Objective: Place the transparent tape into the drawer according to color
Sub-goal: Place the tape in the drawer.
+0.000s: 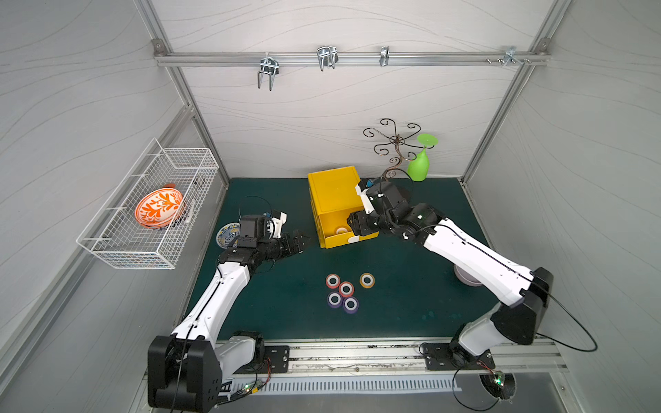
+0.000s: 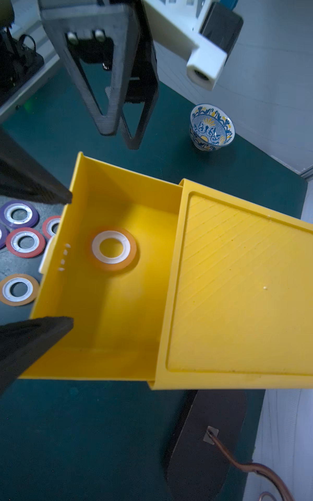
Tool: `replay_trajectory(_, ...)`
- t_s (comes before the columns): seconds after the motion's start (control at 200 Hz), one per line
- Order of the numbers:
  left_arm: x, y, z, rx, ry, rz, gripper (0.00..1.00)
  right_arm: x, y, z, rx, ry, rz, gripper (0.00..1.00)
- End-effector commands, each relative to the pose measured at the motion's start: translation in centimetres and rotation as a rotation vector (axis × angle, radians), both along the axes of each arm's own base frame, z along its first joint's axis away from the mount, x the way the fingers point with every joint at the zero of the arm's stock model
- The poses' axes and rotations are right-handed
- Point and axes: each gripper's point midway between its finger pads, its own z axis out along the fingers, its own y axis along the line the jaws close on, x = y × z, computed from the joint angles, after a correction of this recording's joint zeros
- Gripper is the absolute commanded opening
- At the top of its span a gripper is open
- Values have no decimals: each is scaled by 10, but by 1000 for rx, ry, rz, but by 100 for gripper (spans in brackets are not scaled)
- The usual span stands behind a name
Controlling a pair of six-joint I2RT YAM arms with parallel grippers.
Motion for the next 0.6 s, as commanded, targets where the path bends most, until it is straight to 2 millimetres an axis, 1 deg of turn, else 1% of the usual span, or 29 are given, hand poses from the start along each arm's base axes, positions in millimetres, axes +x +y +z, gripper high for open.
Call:
replay_trajectory(0.0, 5, 0, 7, 0, -35, -4, 100, -17, -19, 6, 18, 29, -10, 80)
replay_trajectory(0.135, 4, 1, 7, 1, -35, -3, 100, -36, -34, -4, 28, 76, -19, 91)
replay_trajectory(0.26, 5, 0, 6, 0, -31, -4, 100, -54, -49, -22, 26, 136, -35, 95)
replay_trajectory(0.345, 4, 0, 6, -3, -29, -6, 100, -66, -59, -40, 21, 180, -50, 95)
replay_trajectory(0.465, 4, -1, 7, -11, -31, -9, 100, -81, -74, -70, 10, 244, -82, 96)
replay_trajectory(0.595, 5, -2, 7, -19, -31, -11, 100, -90, -82, -100, -9, 297, -110, 96)
